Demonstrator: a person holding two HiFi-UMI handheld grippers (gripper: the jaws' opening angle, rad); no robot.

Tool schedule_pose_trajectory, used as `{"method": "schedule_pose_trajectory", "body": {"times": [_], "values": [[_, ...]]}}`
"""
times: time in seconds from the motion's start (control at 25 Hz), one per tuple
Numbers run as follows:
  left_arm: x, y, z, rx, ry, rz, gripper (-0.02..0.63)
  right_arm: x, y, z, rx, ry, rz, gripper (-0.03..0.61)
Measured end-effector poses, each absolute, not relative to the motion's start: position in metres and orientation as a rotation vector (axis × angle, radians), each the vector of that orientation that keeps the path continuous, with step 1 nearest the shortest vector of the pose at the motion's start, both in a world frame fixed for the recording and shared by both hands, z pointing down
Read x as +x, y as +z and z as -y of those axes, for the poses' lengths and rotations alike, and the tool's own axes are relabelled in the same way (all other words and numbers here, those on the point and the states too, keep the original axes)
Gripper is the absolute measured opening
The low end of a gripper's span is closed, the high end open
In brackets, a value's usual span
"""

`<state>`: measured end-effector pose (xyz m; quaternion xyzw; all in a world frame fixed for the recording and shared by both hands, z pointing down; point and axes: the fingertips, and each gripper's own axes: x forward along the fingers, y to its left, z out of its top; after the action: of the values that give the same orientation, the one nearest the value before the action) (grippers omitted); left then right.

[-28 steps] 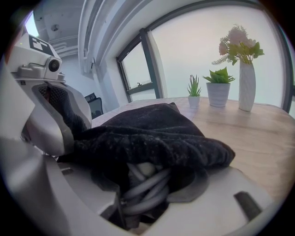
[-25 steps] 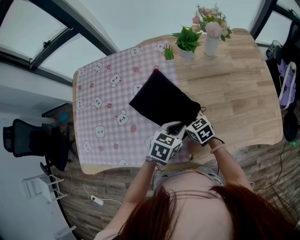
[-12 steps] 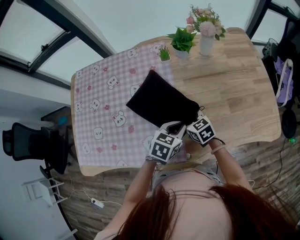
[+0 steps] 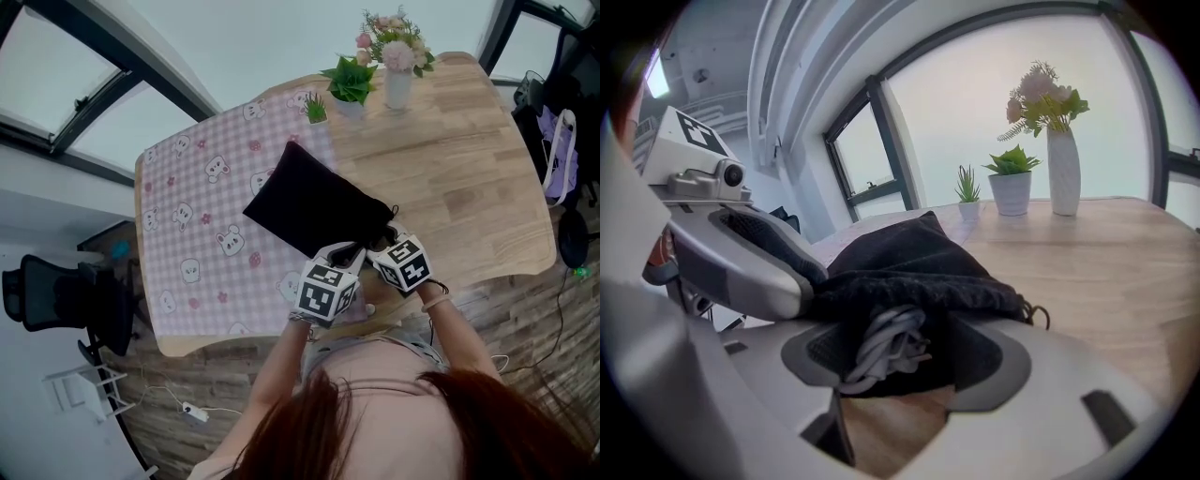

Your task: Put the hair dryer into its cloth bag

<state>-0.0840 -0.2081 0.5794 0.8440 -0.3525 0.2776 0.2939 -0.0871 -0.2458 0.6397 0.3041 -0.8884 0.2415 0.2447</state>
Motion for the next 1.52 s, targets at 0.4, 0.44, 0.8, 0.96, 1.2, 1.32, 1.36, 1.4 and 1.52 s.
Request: {"method": "schedule_pose_trajectory", "body": {"times": [0.4,0.44,0.8,0.96,1.2,1.32,1.36,1.4,1.52], "values": [[-0.077,0.584,0.202,2.231,0.73,0.937,0.052,-0.06,0.628,0.233,0.942,0.748,2.452,0.252],[-0.076,0.585,0.2,2.231,0.736,0.936,0.052,-0.059,0.628,0.231,0.949,0.755,2.452,0.252],[-0.074,0.597,0.194,2.199,0.736,0.944,0.054,-0.039,0.622,0.22,1.022,0.809,2.444,0.233],[-0.073,0.601,0.192,2.186,0.731,0.956,0.071,-0.029,0.616,0.217,1.068,0.833,2.451,0.224],[-0.071,0.605,0.187,2.18,0.73,0.974,0.101,-0.015,0.607,0.213,1.115,0.833,2.459,0.218],[-0.07,0.605,0.189,2.182,0.729,0.977,0.104,-0.011,0.602,0.214,1.129,0.829,2.467,0.216],[-0.07,0.606,0.188,2.179,0.729,0.973,0.104,-0.01,0.602,0.213,1.131,0.83,2.467,0.216],[-0.07,0.606,0.187,2.174,0.729,0.969,0.106,-0.009,0.601,0.212,1.133,0.832,2.467,0.213],[-0.07,0.606,0.185,2.163,0.72,0.971,0.111,-0.006,0.596,0.208,1.141,0.835,2.473,0.209]]}}
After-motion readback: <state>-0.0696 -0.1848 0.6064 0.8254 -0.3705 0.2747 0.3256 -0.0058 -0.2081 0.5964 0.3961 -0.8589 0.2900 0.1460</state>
